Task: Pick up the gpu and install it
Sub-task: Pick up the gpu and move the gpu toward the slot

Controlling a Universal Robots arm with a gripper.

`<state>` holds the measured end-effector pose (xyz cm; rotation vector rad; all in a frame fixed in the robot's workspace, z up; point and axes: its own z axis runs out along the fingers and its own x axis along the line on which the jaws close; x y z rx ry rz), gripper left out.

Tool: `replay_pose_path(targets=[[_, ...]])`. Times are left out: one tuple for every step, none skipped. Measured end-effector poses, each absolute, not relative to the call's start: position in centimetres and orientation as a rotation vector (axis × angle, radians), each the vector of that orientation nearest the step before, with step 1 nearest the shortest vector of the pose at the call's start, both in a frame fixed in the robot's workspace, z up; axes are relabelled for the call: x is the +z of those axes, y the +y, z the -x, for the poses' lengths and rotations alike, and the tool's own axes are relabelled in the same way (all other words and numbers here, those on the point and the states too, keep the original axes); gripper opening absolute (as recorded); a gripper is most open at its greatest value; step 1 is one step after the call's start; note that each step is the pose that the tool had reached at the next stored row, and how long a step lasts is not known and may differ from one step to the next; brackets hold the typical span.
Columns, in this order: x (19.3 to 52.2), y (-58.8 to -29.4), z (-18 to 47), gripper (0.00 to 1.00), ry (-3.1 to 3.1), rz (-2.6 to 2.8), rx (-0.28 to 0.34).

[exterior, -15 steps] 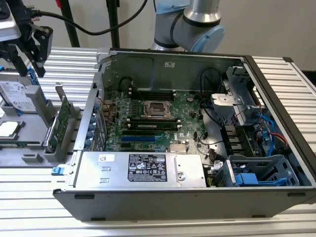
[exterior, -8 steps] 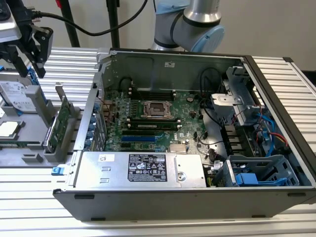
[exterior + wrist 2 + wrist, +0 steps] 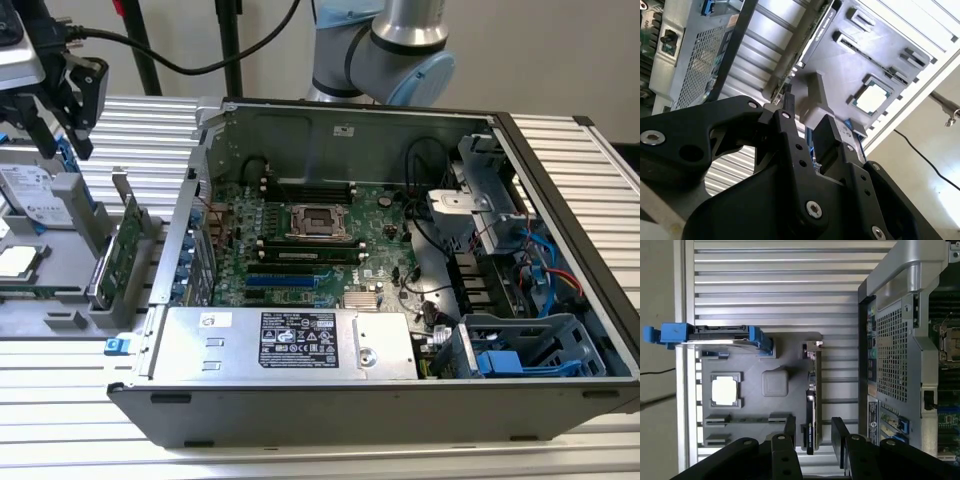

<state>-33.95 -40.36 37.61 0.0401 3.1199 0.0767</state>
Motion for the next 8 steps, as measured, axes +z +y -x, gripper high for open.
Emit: replay_pose_path(targets=[[37.57, -40.39, 33.95, 1.0, 3.12, -0.04, 0.077], [37.52, -40.43, 33.95, 1.0, 3.12, -0.04, 0.076], [37.47, -40.47, 33.95, 1.0, 3.12, -0.04, 0.076], [37.43, -40.53, 33.95, 1.0, 3.12, -0.04, 0.076], [37.39, -40.59, 33.95, 1.0, 3.12, -0.04, 0.076], [37.35, -40.65, 33.95, 1.0, 3.12, -0.04, 0.076], [37.32, -40.7, 33.94, 1.0, 3.12, -0.04, 0.077], [37.29, -40.73, 33.94, 1.0, 3.12, -0.04, 0.077]])
